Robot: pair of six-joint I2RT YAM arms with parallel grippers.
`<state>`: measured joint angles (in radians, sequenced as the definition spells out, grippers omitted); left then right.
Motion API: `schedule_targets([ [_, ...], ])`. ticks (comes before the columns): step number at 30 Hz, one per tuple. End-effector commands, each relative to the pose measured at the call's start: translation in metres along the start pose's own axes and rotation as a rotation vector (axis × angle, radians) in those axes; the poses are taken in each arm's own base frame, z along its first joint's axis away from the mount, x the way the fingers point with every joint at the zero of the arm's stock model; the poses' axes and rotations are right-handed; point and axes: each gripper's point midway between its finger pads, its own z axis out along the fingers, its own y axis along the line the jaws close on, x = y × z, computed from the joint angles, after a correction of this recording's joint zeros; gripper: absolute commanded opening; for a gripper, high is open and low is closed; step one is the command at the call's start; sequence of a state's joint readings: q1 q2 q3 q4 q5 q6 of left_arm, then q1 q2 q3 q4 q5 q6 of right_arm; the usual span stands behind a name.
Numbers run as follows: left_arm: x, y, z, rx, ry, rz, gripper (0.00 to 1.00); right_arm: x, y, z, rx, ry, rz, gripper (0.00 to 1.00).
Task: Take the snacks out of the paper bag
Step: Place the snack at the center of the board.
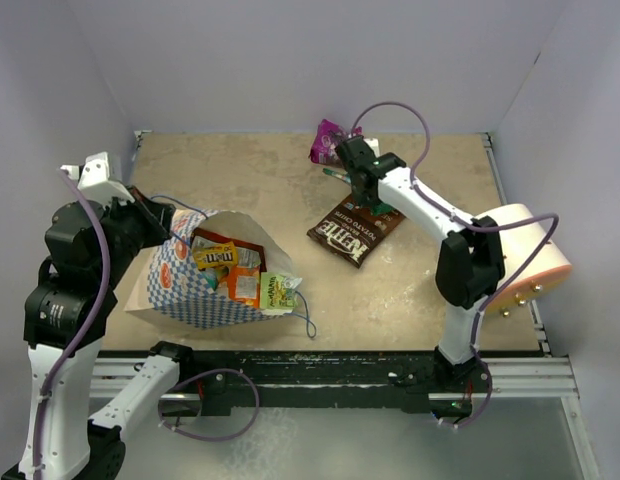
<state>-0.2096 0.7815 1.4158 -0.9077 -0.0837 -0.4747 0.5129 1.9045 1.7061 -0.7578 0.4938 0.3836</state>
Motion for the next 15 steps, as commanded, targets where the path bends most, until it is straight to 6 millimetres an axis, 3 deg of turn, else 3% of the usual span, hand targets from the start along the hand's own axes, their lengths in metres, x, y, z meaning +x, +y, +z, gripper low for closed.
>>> schedule_targets([
  [1,-0.015,-0.006,-0.008,0.026,-0.054,0.013,0.0,0.024,0.036,-0.002,-0.13,0.066,0.076,0.01],
  [3,-0.014,-0.005,-0.007,0.026,-0.052,0.013,0.0,0.031,0.069,-0.011,-0.33,0.096,0.077,0.13],
  [5,-0.014,-0.006,-0.006,0.025,-0.054,0.014,0.0,0.034,0.095,-0.031,-0.538,0.094,0.043,0.38],
  [9,-0.016,-0.005,-0.004,0.02,-0.06,0.015,0.0,0.041,0.114,-0.066,-0.793,0.03,-0.123,0.71],
  [11,-0.017,-0.005,-0.004,0.02,-0.064,0.015,0.0,0.05,0.124,-0.081,-0.925,0.007,-0.164,0.78],
  [15,-0.016,-0.005,-0.004,0.019,-0.06,0.017,0.0,0.087,0.138,-0.108,-1.147,0.004,-0.251,0.79],
])
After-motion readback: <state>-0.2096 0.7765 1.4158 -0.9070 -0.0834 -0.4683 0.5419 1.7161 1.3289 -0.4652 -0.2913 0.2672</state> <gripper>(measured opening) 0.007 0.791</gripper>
